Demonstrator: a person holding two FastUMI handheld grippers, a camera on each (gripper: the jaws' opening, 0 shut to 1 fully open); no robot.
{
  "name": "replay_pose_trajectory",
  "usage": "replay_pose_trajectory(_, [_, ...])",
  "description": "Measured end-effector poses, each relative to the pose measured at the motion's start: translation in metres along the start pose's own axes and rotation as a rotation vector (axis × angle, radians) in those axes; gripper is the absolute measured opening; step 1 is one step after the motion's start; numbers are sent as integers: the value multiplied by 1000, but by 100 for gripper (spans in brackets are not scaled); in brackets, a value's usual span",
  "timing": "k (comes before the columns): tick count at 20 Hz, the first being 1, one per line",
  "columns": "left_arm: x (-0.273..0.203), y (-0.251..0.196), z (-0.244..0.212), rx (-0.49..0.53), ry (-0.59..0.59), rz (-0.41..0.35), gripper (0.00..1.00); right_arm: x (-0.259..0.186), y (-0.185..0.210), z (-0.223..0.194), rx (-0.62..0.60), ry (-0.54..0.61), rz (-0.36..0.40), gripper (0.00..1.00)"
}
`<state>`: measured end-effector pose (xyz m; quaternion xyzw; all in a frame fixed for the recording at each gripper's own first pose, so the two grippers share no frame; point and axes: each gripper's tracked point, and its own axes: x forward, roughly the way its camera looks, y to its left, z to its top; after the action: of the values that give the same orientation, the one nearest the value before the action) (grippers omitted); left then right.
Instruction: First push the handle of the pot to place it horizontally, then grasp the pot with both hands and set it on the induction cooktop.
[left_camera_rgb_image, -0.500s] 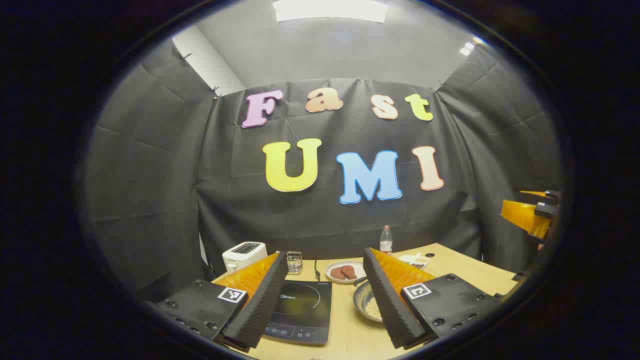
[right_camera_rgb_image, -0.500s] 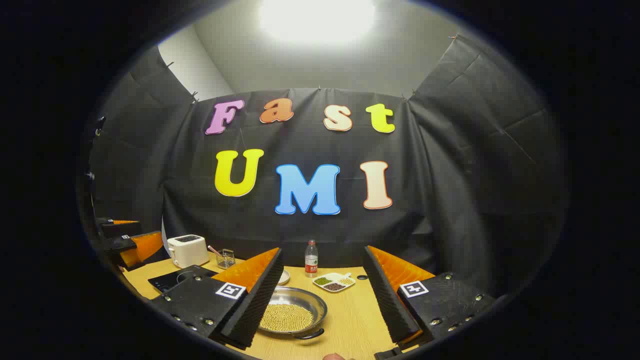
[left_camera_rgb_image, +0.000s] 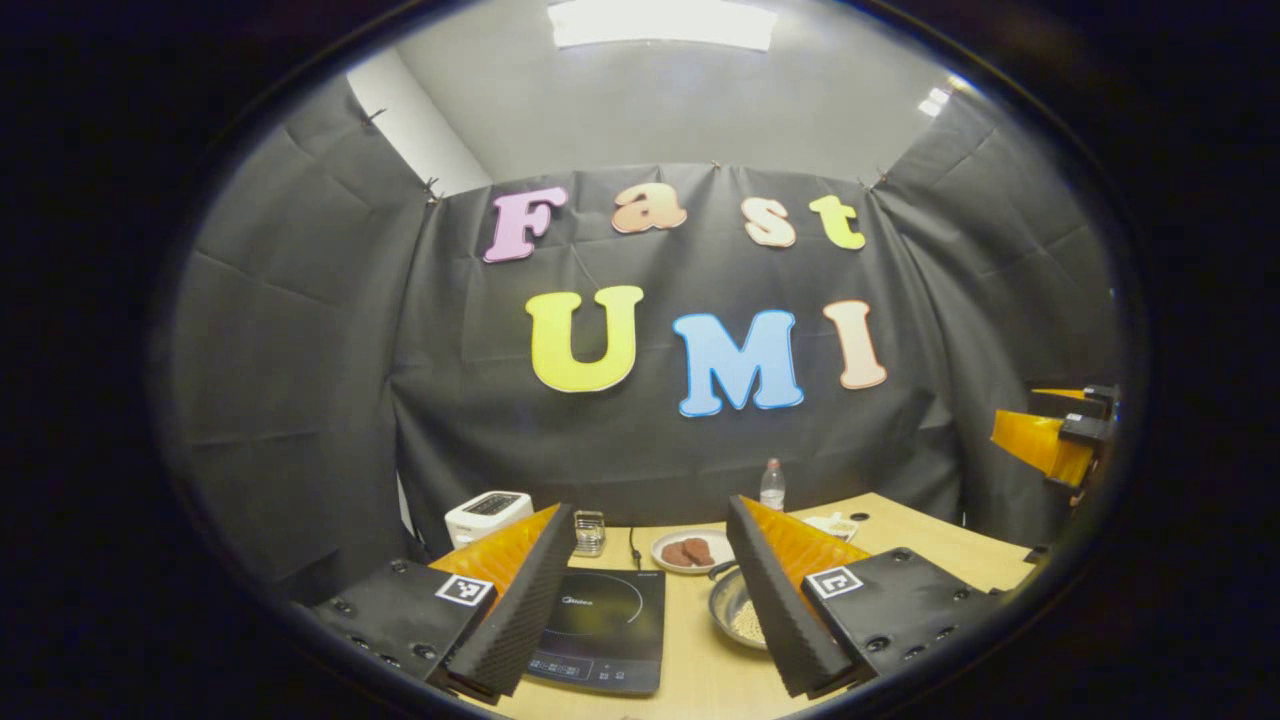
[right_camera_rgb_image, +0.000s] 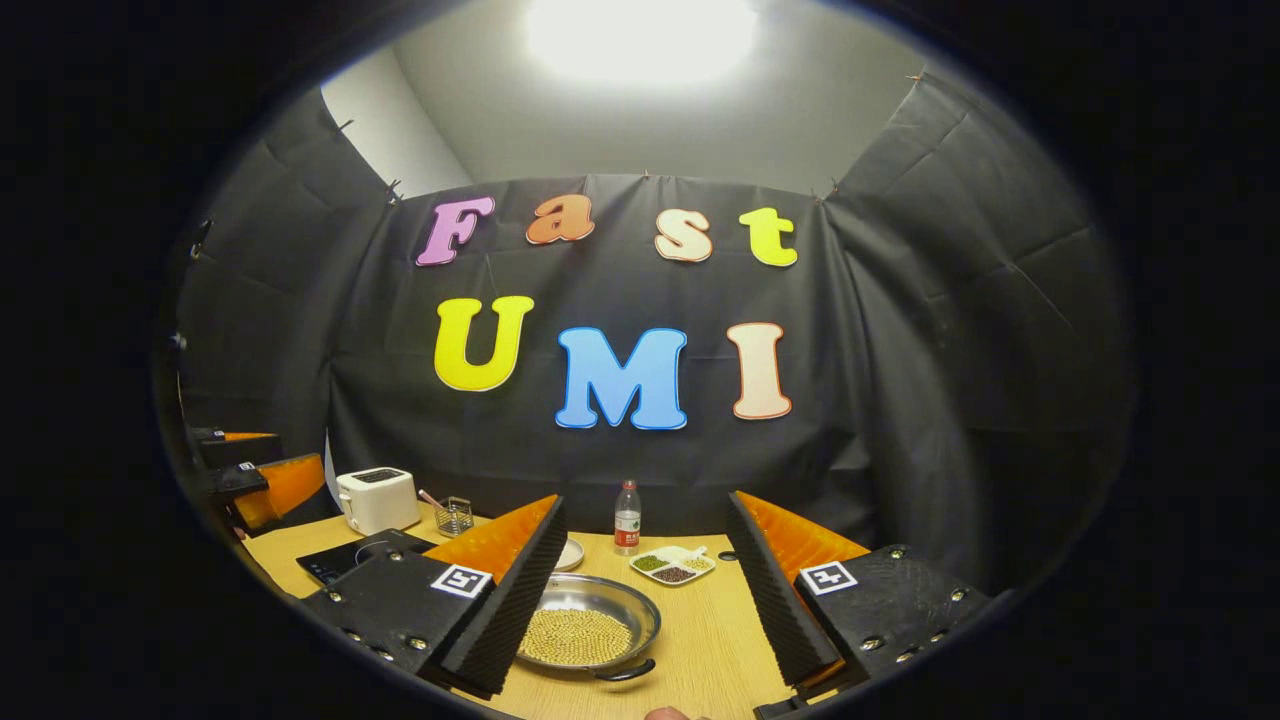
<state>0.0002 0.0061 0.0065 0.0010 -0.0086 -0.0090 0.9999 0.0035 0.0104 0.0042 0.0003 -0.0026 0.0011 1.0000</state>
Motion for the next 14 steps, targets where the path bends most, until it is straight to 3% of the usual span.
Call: replay_pose_trajectory(14, [-8, 30, 0, -17, -13, 32, 98, -2, 8, -1, -7, 11, -18, 96])
